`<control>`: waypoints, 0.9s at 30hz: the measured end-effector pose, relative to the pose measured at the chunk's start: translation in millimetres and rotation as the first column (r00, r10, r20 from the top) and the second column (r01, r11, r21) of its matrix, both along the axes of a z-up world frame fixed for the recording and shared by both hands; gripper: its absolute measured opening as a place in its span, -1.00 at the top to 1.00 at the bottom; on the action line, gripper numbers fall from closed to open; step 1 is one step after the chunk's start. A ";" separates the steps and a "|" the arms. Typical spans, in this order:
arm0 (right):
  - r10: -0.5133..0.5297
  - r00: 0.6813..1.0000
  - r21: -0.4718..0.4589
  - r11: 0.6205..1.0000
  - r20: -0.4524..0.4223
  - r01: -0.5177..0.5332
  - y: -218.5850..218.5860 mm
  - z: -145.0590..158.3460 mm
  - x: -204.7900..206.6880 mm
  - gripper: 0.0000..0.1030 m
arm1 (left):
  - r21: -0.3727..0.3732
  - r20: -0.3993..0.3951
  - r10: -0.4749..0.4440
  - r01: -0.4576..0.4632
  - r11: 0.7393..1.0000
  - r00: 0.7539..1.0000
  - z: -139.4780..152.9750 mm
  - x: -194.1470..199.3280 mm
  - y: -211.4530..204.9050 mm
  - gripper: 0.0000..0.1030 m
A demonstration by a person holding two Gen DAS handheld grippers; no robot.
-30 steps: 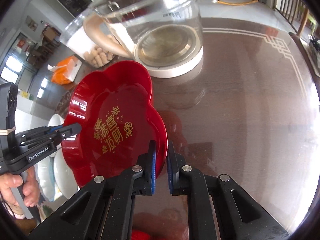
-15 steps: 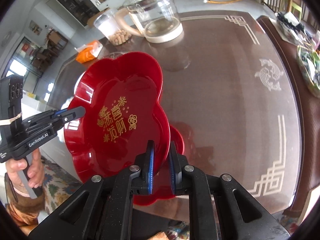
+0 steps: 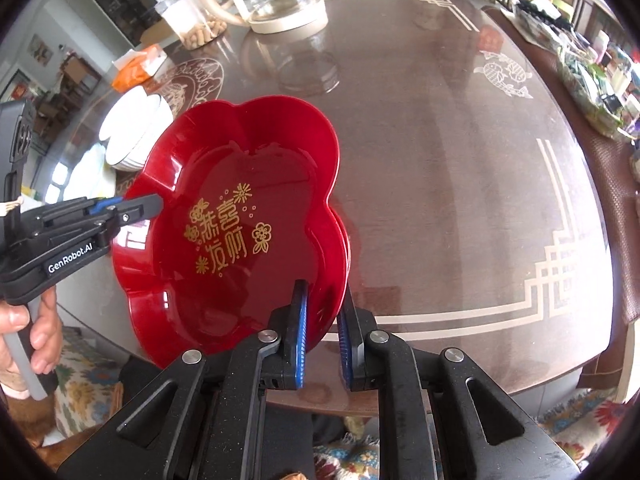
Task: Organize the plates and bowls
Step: 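Close both grippers on the red plate rim, carry and lower it, then open both grippers to release the red plate and pull back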
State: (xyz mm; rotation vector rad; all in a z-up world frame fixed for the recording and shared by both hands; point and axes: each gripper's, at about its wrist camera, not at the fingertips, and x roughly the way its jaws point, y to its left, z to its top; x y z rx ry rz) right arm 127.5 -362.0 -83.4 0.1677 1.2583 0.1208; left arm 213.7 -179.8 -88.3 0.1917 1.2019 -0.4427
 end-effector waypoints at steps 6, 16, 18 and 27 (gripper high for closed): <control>0.027 0.999 -0.062 0.998 0.038 -0.025 11.0 4.1 -4.6 0.40 | 0.082 0.040 -0.023 0.020 0.996 0.999 -6.5 -1.8 -4.0 0.73; 0.012 0.987 -0.113 0.994 0.160 0.007 16.3 26.5 -5.1 0.13 | 0.005 0.176 0.012 -0.013 1.000 0.984 32.8 -10.3 7.2 -0.44; 0.005 0.976 -0.121 0.992 0.217 0.022 18.5 35.3 -10.6 -0.07 | -0.024 0.208 0.017 -0.012 1.000 0.978 43.0 -19.7 12.6 -0.45; -0.143 0.835 -0.097 0.969 0.532 0.228 25.7 75.5 -50.6 -0.48 | -0.109 0.397 0.115 -0.078 0.991 0.911 65.5 -90.7 45.0 -0.62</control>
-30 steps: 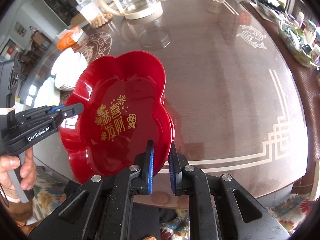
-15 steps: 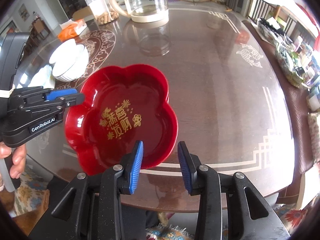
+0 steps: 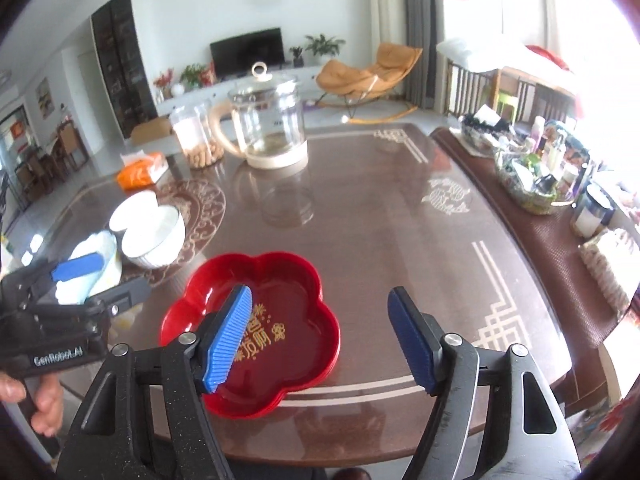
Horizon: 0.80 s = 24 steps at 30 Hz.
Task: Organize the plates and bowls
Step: 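Open both grippers to release the red plate and pull back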
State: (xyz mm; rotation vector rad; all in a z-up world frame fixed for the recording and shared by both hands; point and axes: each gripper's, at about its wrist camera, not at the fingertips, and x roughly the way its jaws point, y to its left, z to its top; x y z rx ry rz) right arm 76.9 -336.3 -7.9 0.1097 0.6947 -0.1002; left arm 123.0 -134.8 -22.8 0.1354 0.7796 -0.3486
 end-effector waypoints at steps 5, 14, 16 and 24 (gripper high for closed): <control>-0.118 0.967 -0.096 0.985 0.227 0.143 11.7 20.3 -38.1 -0.65 | 0.047 0.088 0.067 -0.071 0.996 0.994 -7.2 -37.7 25.1 -0.63; -0.081 0.978 -0.136 0.985 0.194 0.108 49.2 -7.8 -53.1 -0.66 | 0.061 0.060 0.238 -0.242 0.968 0.969 -29.1 -61.8 106.6 -0.63; -0.024 0.978 -0.164 0.985 0.207 0.059 70.3 -9.9 -55.3 -0.66 | 0.049 0.043 0.289 -0.291 0.956 0.956 -34.4 -62.9 129.8 -0.63; 0.246 0.950 -0.210 0.956 0.194 -0.205 149.0 -9.5 -38.6 -0.66 | 0.063 0.049 0.453 -0.455 0.888 0.890 -41.4 -56.7 215.7 -0.63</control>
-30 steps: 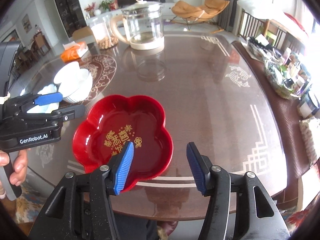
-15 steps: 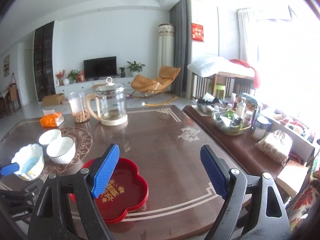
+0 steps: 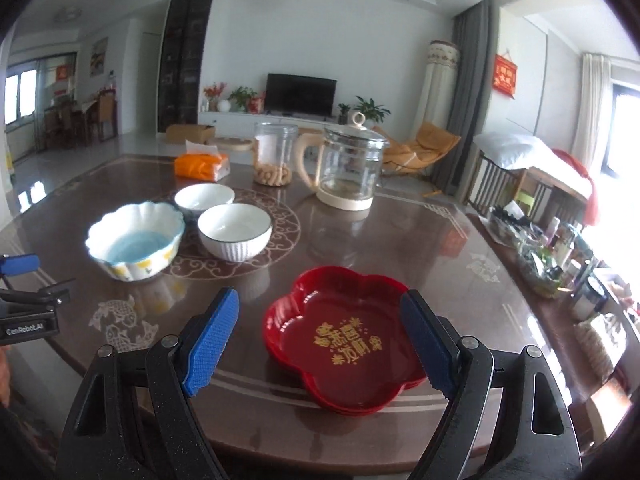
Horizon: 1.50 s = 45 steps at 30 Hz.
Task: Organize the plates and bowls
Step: 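Open both grippers to release the red plate and pull back, then move both grippers to the rim of the blue-rimmed scalloped bowl, then close both grippers on the scalloped bowl rim and lift it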
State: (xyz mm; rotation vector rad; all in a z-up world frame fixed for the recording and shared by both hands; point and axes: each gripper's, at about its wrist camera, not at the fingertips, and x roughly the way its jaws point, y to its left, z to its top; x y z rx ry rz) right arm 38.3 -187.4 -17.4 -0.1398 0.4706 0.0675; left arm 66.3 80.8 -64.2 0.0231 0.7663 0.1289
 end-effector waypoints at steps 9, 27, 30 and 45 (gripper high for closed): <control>0.349 0.903 0.319 0.911 -0.252 -0.263 71.6 -8.2 95.7 -0.65 | -0.092 -0.028 -0.001 -0.002 0.996 1.000 21.2 54.6 66.1 -0.81; 0.274 0.667 0.354 0.935 -0.693 -0.017 137.8 -98.2 238.5 0.05 | -0.309 -0.381 -0.072 -0.053 0.950 0.922 -54.0 206.1 105.7 -0.24; 0.250 0.659 0.322 0.947 -0.709 -0.012 141.9 -106.4 246.8 0.09 | -0.301 -0.408 -0.079 -0.053 0.952 0.909 -62.6 211.0 103.9 0.06; 0.238 0.672 0.291 0.956 -0.701 -0.035 143.2 -120.5 238.7 0.69 | -0.378 -0.384 -0.092 -0.066 0.923 0.919 -64.0 189.4 102.2 0.77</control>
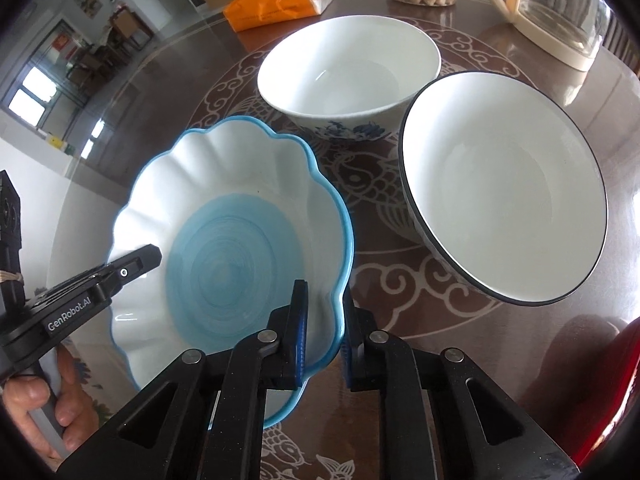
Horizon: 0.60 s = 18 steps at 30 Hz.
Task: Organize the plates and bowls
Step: 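Close both grippers on the scalloped bowl rim and lift it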
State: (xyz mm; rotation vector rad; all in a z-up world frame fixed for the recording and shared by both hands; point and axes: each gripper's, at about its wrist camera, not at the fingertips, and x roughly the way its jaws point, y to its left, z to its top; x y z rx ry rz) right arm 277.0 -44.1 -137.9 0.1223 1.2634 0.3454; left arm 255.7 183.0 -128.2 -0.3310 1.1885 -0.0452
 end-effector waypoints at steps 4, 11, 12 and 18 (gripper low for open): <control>0.006 1.000 0.025 1.000 0.022 -0.006 -9.6 17.9 -12.4 0.69 | 0.009 0.044 -0.004 0.004 1.000 0.999 19.6 -27.1 -11.6 0.77; 0.027 0.997 0.044 0.999 0.071 -0.030 -34.7 44.9 -55.1 0.69 | 0.015 0.121 -0.019 0.017 1.000 0.993 40.9 -83.5 -42.3 0.77; 0.027 0.997 0.042 0.999 0.076 -0.030 -40.6 45.4 -63.0 0.69 | 0.015 0.125 -0.023 0.021 1.000 0.992 40.3 -89.5 -48.1 0.77; -0.005 0.996 0.004 1.000 0.084 0.005 -64.3 30.0 -85.7 0.69 | 0.010 0.110 -0.049 0.048 0.999 0.993 12.1 -102.3 -82.3 0.77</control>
